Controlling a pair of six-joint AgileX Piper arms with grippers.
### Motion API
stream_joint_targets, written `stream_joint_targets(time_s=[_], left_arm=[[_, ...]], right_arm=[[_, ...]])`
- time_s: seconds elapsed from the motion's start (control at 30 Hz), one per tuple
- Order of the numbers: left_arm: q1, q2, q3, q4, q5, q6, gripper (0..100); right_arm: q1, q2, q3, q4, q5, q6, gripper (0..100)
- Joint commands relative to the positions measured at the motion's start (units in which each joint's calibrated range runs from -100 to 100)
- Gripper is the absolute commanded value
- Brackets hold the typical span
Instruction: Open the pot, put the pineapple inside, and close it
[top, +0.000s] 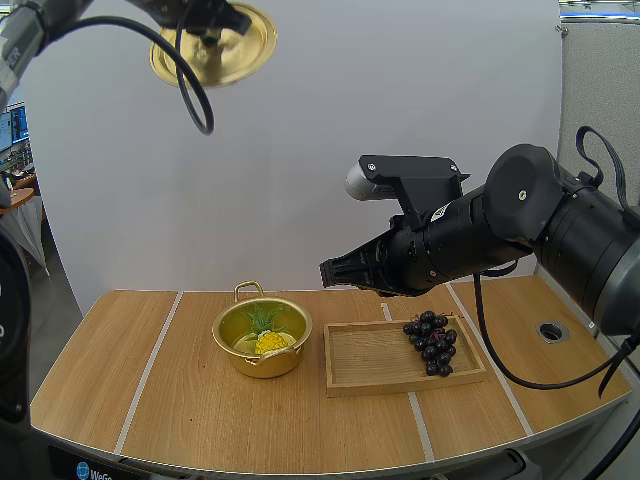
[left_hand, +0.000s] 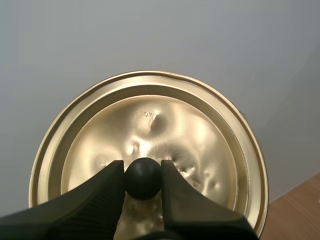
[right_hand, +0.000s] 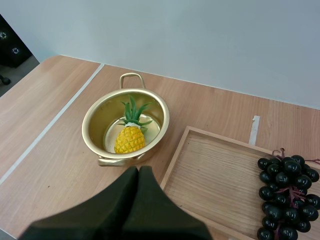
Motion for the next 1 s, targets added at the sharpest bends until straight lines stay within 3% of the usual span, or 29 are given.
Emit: stream_joint_targets(time_s=[0.0, 0.47, 0.63, 0.8, 0.97], left_arm=[[-0.13, 0.38, 7.99, 0.10, 1.00, -0.09, 0], [-0.13, -0.67, 34.20, -1.53, -2.30, 4.92, 0], [-0.13, -0.53, 42.76, -3.52, -9.21, 7.53, 0], [-0.13, 1.35, 47.72, -8.64, -9.43, 12.45, 0], [-0.13, 5.03, 50.22, -8.98, -6.36, 15.72, 0]], right_arm=[[-0.26, -0.19, -0.48, 0.65, 1.04, -0.59, 0], [-0.26, -0.19, -0.48, 0.65, 4.43, -2.85, 0], [-0.26, -0.19, -0.48, 0.65, 4.43, -2.85, 0], [-0.26, -0.19, -0.48, 0.65, 4.43, -3.25, 0], [-0.26, -0.19, -0.48, 0.65, 4.43, -4.05, 0]])
